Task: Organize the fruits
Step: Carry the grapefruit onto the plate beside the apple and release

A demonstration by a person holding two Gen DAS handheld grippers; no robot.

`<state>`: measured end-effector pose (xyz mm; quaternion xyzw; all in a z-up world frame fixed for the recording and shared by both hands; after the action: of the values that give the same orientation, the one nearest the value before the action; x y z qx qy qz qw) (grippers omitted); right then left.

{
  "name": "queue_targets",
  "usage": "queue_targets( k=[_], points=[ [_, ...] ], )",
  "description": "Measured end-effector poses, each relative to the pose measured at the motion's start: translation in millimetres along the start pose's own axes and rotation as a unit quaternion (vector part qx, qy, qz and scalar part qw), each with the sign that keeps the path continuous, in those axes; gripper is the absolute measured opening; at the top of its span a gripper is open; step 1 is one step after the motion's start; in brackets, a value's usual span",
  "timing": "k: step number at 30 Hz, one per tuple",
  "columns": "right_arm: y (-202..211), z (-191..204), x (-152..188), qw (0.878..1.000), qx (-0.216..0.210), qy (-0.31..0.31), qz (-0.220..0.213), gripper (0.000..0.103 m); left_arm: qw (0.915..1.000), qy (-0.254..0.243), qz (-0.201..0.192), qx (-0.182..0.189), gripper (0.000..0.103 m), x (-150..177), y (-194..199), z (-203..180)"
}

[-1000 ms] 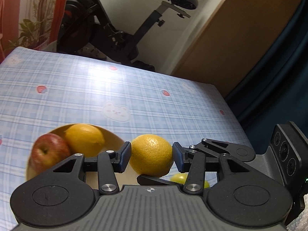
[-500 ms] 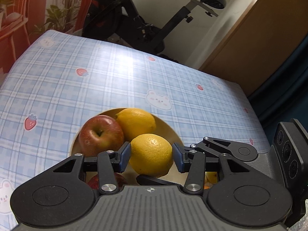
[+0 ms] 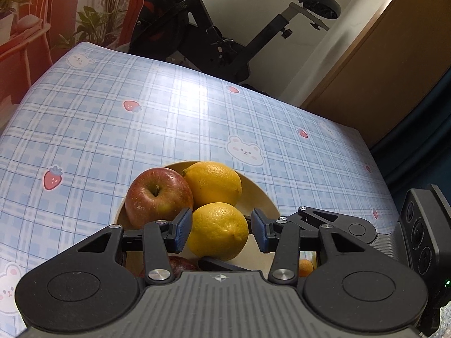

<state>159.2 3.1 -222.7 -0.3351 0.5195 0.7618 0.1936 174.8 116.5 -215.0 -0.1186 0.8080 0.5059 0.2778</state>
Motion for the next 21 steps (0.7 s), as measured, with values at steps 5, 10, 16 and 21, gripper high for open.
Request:
queue_targets(
  k=[5, 10, 16, 21],
  points=[
    [1, -1, 1, 1.0, 0.0, -0.002, -0.004, 0.058, 0.9999, 0.003, -0.005, -0.008, 0.048, -2, 3, 2],
    [3, 0, 1, 1.0, 0.002, 0.001, -0.001, 0.058, 0.9998, 0.003, -0.011, -0.015, 0.048, -1, 6, 1],
    [8, 4, 2, 1.0, -0.002, 0.01, 0.0, 0.06, 0.9993, 0.005, -0.017, -0.034, 0.048, -1, 10, 0],
    [15, 8, 4, 1.0, -0.004, 0.017, -0.005, 0.061, 0.9982, 0.005, -0.026, -0.053, 0.05, -2, 16, -1]
  ],
)
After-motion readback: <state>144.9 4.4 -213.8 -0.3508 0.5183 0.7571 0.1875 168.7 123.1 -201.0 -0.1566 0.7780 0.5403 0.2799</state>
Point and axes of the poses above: each gripper's, at about its wrist camera, not at the fingertips, and y roughly against the way its jaws point, z to its left, x to its underside, the point moved 6 cm from there along -y, roughly the way its jaws point, and after that the axes turned 3 degrees about -y, right-handed, at the moved point
